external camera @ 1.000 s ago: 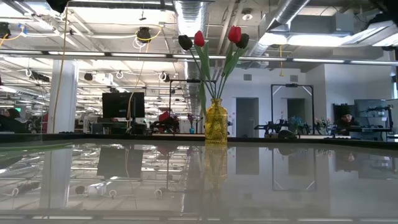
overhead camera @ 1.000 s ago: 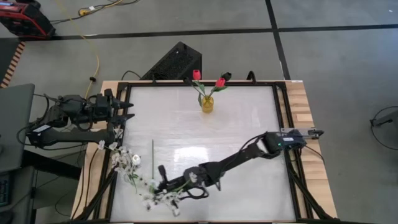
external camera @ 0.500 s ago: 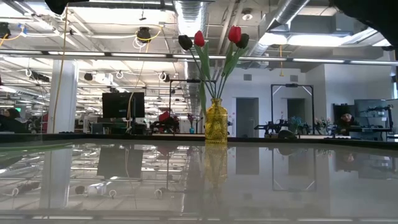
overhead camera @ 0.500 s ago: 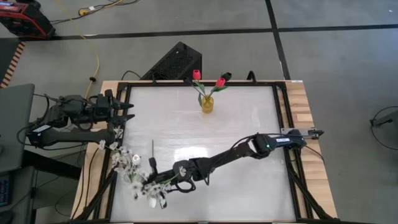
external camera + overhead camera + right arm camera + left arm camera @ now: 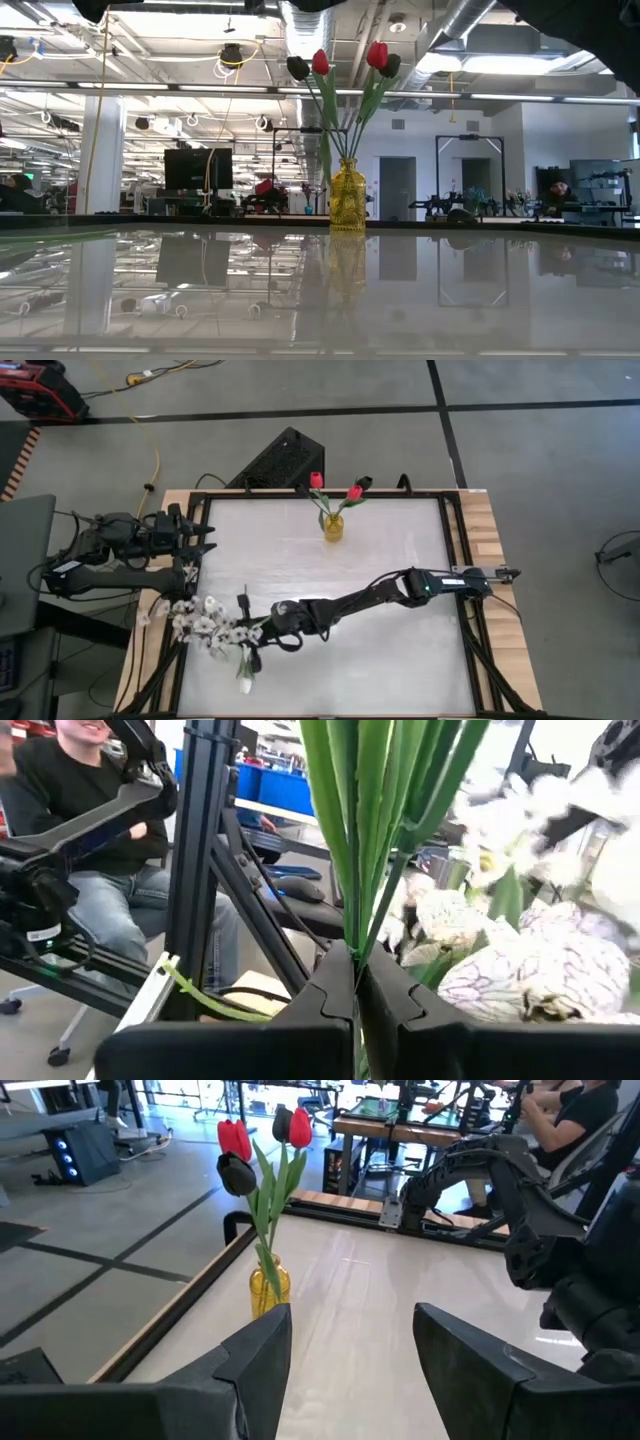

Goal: Sort flowers into vase by color
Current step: Put the white flowers into the transparent vase

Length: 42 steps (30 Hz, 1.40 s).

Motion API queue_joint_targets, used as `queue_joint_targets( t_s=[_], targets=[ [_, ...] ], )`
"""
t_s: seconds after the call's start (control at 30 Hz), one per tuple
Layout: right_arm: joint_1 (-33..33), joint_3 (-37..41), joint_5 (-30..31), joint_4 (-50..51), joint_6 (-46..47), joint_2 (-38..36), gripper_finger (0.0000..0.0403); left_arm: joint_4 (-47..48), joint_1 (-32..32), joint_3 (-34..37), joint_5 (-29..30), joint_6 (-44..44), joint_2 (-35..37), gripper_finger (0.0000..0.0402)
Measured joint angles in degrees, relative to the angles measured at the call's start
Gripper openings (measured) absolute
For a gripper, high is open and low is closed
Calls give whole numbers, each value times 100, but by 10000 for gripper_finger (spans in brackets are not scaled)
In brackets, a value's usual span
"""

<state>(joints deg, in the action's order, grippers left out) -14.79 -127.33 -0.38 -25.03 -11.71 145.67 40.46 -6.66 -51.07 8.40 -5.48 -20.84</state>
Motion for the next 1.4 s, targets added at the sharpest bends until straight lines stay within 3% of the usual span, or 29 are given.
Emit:
queue_joint_targets(
  t_s=[0.23, 0.73, 1.1, 1.4],
  targets=[
    [29, 2, -279, 231, 467, -17, 26, -2, 0, 0, 2, 31, 0, 198],
    [145, -361, -306, 992, 571, -31, 27, 0, -1, 2, 0, 72, 0, 198],
    [181, -361, -732, 1193, 740, -31, 29, 16, 0, 2, 0, 28, 0, 198],
    [207, -361, -879, 1342, 1026, -31, 79, 46, 0, 2, 0, 22, 0, 198]
  ],
)
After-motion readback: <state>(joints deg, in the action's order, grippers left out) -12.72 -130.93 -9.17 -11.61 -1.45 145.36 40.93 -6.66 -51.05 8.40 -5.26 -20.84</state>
